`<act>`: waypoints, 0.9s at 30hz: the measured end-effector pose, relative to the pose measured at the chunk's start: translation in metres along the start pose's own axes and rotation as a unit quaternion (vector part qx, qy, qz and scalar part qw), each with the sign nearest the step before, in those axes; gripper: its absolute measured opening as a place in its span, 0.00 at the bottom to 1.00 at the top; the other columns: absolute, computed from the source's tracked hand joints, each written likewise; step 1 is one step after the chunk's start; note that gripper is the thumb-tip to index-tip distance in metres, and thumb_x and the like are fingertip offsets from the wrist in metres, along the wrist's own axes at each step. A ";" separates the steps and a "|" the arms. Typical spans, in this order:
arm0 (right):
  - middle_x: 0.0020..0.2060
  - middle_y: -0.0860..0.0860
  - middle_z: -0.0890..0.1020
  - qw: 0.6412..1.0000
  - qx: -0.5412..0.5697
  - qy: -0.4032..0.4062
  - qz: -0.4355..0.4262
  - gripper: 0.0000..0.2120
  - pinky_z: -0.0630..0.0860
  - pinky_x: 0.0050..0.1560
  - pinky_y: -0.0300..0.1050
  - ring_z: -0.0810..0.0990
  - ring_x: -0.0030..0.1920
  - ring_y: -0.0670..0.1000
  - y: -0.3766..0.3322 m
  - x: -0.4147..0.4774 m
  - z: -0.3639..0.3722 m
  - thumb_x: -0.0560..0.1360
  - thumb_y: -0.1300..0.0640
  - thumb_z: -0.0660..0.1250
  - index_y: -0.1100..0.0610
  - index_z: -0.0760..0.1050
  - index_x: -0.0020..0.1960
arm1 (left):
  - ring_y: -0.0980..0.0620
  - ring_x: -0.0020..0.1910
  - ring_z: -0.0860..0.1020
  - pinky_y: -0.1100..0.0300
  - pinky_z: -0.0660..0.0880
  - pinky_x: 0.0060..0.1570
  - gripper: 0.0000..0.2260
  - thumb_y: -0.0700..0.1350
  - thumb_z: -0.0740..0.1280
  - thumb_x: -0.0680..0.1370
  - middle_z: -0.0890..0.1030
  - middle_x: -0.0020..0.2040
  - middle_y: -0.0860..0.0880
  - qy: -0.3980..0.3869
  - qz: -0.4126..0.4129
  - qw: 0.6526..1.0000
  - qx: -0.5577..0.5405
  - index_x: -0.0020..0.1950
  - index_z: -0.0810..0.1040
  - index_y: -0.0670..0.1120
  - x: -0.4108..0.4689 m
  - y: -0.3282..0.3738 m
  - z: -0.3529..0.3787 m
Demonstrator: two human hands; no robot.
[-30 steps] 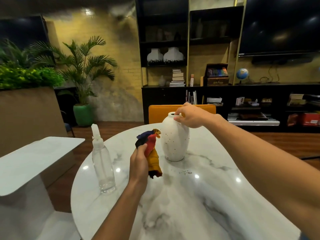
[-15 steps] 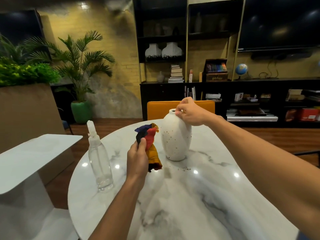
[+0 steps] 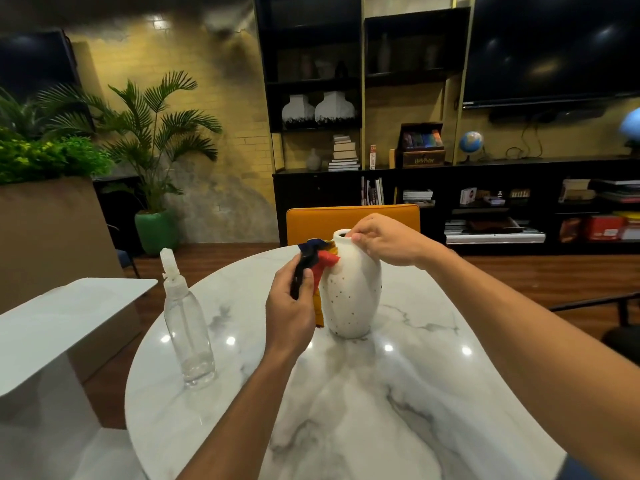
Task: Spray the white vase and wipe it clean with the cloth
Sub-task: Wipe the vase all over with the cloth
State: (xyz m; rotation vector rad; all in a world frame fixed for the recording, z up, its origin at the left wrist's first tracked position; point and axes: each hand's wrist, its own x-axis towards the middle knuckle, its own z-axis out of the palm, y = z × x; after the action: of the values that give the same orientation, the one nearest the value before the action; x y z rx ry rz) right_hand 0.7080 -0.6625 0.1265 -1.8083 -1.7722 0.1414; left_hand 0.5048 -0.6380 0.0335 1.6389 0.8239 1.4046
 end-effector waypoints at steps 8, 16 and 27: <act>0.63 0.47 0.80 0.995 0.089 0.033 0.014 0.14 0.73 0.62 0.48 0.75 0.64 0.51 0.014 -0.003 0.006 0.84 0.51 0.61 0.47 0.82 0.64 | 0.52 0.65 0.75 0.47 0.75 0.66 0.16 0.47 0.63 0.83 0.79 0.66 0.55 -0.015 0.113 0.986 0.122 0.71 0.76 0.53 0.029 0.003 0.022; 0.57 0.46 0.83 0.972 0.211 0.101 0.022 0.08 0.77 0.58 0.46 0.78 0.61 0.51 0.022 -0.009 0.021 0.82 0.52 0.66 0.46 0.84 0.56 | 0.51 0.64 0.72 0.55 0.76 0.63 0.23 0.42 0.65 0.80 0.76 0.72 0.52 0.008 0.268 0.925 0.268 0.75 0.72 0.49 0.010 -0.017 0.025; 0.59 0.46 0.83 0.959 0.265 0.097 0.027 0.10 0.77 0.52 0.40 0.78 0.62 0.51 0.024 -0.012 0.024 0.83 0.51 0.64 0.47 0.85 0.57 | 0.48 0.64 0.73 0.59 0.75 0.63 0.21 0.38 0.68 0.77 0.76 0.70 0.50 -0.040 0.353 0.891 0.284 0.70 0.78 0.49 0.004 -0.035 0.014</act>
State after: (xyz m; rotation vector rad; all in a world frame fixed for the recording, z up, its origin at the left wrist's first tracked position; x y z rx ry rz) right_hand 0.7169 -0.6642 0.0914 -1.4241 -1.3802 0.4056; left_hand 0.5202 -0.6208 0.0037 2.6205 0.6406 1.6388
